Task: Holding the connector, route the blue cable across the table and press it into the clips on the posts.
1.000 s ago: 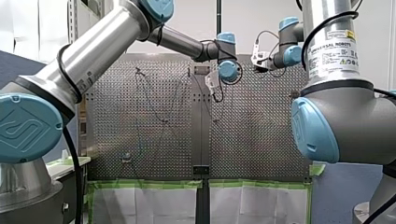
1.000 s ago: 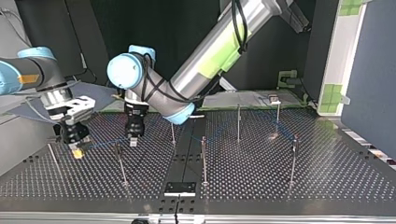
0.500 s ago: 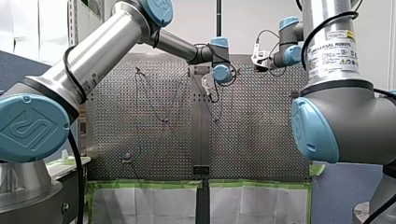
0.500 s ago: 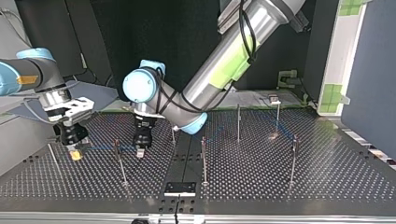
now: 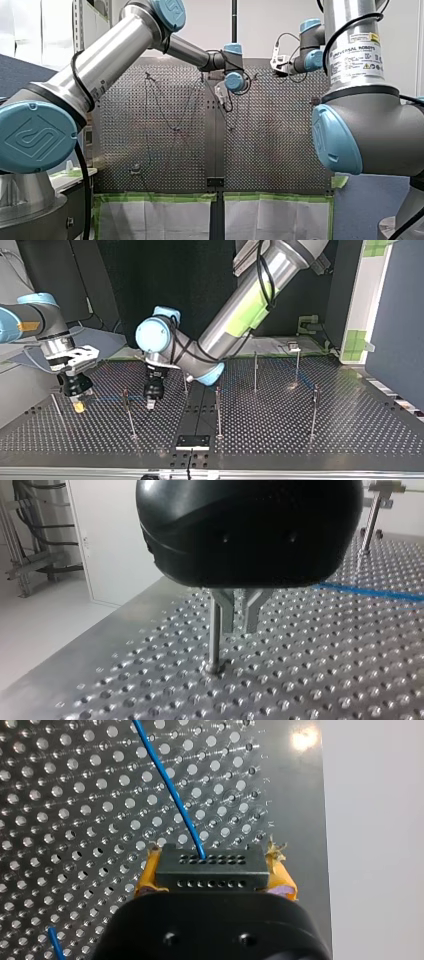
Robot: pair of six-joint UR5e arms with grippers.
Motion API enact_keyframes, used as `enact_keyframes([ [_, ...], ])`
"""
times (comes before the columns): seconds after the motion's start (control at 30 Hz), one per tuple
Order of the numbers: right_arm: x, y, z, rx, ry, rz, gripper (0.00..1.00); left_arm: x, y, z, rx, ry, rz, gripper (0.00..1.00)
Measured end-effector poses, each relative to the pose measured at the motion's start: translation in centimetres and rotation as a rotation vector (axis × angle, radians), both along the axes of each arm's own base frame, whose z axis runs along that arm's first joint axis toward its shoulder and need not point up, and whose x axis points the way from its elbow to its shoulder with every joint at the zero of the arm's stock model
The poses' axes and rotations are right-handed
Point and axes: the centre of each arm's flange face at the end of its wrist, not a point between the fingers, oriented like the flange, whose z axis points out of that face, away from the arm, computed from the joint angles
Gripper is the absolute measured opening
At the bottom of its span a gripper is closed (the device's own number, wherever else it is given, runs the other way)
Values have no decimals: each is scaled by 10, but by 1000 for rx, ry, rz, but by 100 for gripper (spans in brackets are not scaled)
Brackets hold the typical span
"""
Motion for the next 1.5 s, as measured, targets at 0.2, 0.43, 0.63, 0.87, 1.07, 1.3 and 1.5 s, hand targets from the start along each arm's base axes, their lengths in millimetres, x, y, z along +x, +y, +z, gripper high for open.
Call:
enact_keyframes([
  [0.2,0,0,0,0,1,0,0,-8,-7,-1,3,10,-17,100],
  [0.43,0,-1,-1,1,2,0,0,-16,-7,-6,32,51,-16,100],
  [0.63,0,-1,-1,1,2,0,0,-23,-4,-10,54,96,11,100],
  [0.87,0,-1,-1,1,4,0,0,-46,-5,-6,89,139,10,100],
  [1.07,1,0,-2,2,4,1,0,-68,-3,5,102,139,-1,100],
  [1.3,3,1,-2,5,3,5,0,-93,-1,22,93,113,-22,100],
  [1.5,5,2,-3,7,4,9,0,-112,1,38,69,75,-35,100],
])
